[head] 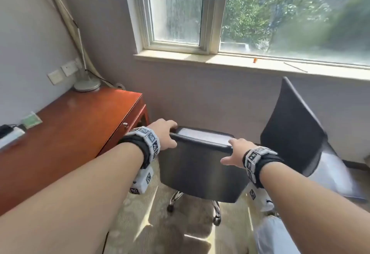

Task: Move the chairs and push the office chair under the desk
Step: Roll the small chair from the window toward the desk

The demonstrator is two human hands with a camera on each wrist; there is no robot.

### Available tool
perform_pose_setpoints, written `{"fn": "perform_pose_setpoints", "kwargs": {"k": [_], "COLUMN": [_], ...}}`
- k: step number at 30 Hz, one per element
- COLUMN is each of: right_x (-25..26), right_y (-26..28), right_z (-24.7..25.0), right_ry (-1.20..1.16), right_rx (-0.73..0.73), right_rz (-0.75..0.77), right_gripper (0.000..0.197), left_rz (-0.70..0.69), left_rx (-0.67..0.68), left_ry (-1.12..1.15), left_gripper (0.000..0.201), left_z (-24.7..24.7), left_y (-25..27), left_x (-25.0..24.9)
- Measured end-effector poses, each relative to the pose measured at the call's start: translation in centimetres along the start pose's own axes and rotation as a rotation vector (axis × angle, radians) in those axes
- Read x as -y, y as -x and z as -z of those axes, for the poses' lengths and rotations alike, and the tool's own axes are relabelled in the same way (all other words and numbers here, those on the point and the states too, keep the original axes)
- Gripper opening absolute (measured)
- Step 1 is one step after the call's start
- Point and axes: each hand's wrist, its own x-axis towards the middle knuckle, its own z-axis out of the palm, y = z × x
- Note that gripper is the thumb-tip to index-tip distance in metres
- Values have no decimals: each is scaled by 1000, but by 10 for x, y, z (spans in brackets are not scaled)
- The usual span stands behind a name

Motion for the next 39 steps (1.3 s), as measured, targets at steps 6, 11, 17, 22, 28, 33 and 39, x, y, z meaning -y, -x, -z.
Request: {"fn": "perform_pose_setpoints", "kwargs": {"k": [6,11,17,22,28,33,39], "right_x": [-9,-15,-34,-48,-50,-49,-44], "right_y": [-41,-72,-94,-106,-124,-136,-133], "right_z": [-24,-23,-10,-5,-5,-11,-19], "right_ry": [53,47,98,134,154,171,197], "right_rx": [-42,-26,83,41,-13,-92,-168], "right_rz": [140,137,105,80,82,102,101], "right_gripper": [79,78,61,56,57,61,65], "left_rz": [33,18,-3,-67,-40,-14,-13], "left_rx": [132,229,246,266,196,127,82], "left_ry": [-75,-305,-427,-449,-428,-415,-392], "left_gripper": [96,75,32,52,73,74,69], "left_z": [-29,-50,-60,-71,-77,-82,-87], "left_y": [-54,-93,-129,-144,-158,-169,-166], "left_x": [-11,-17,-33,-36,-31,-24,-17]}}
